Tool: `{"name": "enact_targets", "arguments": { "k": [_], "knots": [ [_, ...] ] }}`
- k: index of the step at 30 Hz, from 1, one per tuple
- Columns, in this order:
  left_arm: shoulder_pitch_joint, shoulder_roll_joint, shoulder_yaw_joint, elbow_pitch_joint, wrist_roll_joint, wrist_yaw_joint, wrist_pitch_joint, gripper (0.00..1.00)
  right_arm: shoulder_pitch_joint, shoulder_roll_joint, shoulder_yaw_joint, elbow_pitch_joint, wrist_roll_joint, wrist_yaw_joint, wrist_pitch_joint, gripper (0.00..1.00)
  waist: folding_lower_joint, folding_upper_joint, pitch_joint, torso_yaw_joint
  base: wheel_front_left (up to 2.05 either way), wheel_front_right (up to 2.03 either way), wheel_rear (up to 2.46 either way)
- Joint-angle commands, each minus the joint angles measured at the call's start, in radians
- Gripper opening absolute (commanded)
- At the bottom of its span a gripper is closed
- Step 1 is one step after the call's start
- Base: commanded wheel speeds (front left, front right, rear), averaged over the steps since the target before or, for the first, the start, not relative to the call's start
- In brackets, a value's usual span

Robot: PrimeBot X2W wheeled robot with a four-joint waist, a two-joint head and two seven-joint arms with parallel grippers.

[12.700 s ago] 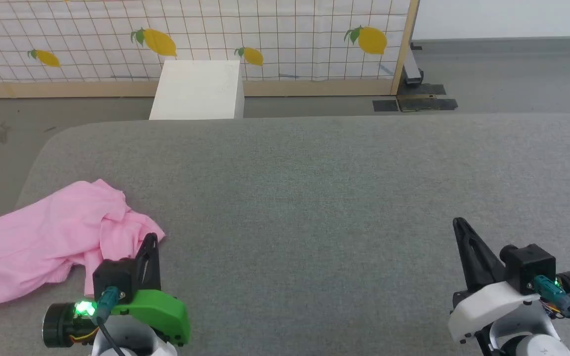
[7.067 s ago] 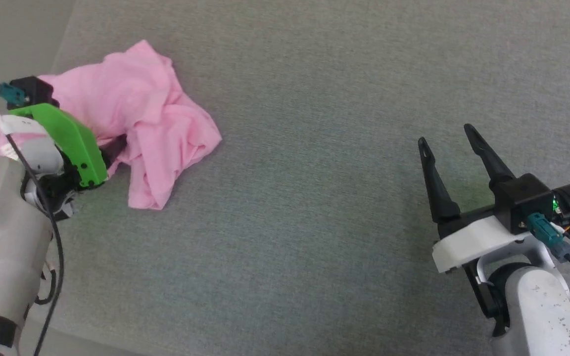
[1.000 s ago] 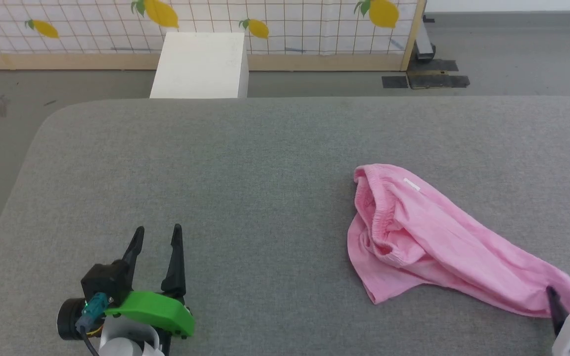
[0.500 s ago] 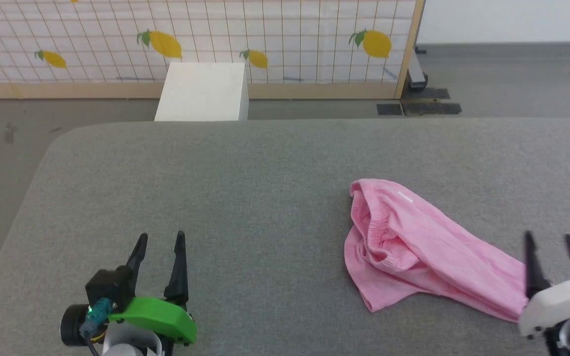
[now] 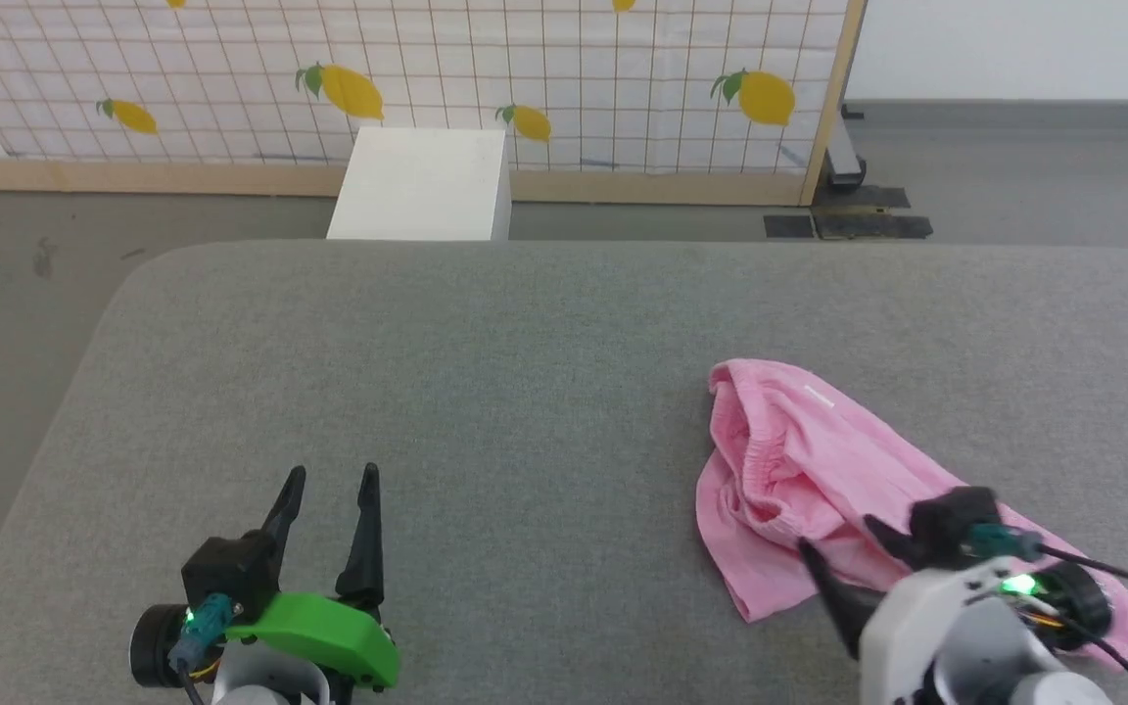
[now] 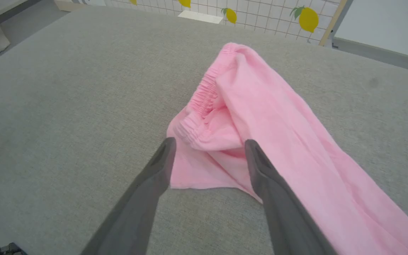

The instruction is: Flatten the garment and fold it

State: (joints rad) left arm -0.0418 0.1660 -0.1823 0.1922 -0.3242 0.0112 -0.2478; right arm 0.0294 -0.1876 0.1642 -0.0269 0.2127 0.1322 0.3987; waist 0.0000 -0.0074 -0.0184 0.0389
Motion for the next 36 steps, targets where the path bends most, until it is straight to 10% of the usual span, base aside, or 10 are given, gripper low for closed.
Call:
{"name": "enact_targets", "arguments": {
  "k": [1, 9, 11, 12, 27, 28, 30, 36],
  "knots": [
    [0.001, 0.004, -0.003, -0.003, 0.007, 0.006, 0.003, 1.0, -0.035, -0.012, 0.028, 0.001, 0.018, -0.002, 0.014, 1.0, 0.0, 0.0074, 0.011, 0.008, 0.0, 0.0, 0.0],
    [-0.023, -0.001, -0.01, 0.0, 0.004, 0.005, -0.001, 1.0, -0.182, -0.056, 0.172, 0.16, 0.088, -0.002, 0.058, 1.0, 0.0, 0.0074, 0.049, 0.028, 0.0, 0.0, 0.0],
    [-0.028, -0.002, -0.012, 0.005, 0.004, 0.004, -0.002, 1.0, -0.209, -0.062, 0.203, 0.206, 0.106, -0.002, 0.061, 0.07, 0.0, 0.0074, 0.053, 0.035, 0.0, 0.0, 0.0],
    [-0.03, -0.003, -0.013, 0.007, 0.003, 0.005, -0.002, 1.0, -0.22, -0.063, 0.221, 0.225, 0.114, -0.002, 0.059, 0.0, 0.0, 0.0074, 0.054, 0.037, 0.0, 0.0, 0.0],
    [-0.031, 0.003, -0.011, 0.022, 0.001, 0.014, -0.008, 1.0, -0.169, -0.035, 0.511, 0.238, 0.242, -0.002, 0.003, 0.0, 0.0, 0.0074, 0.049, 0.017, 0.0, 0.0, 0.0],
    [-0.031, 0.002, -0.012, 0.022, 0.0, 0.015, -0.008, 1.0, -0.164, -0.034, 0.519, 0.248, 0.25, -0.002, 0.0, 0.07, 0.0, 0.0074, 0.05, 0.015, 0.0, 0.0, 0.0],
    [-0.032, 0.002, -0.014, 0.024, -0.001, 0.015, -0.008, 1.0, -0.156, -0.032, 0.533, 0.274, 0.264, -0.002, -0.012, 1.0, 0.0, 0.0074, 0.052, 0.012, 0.0, 0.0, 0.0],
    [-0.028, 0.004, -0.016, 0.03, -0.005, 0.019, -0.009, 1.0, -0.144, -0.01, 0.487, 0.266, 0.248, -0.002, -0.164, 1.0, 0.0, 0.0074, 0.049, 0.004, 0.0, 0.0, 0.0]
  ]
}}
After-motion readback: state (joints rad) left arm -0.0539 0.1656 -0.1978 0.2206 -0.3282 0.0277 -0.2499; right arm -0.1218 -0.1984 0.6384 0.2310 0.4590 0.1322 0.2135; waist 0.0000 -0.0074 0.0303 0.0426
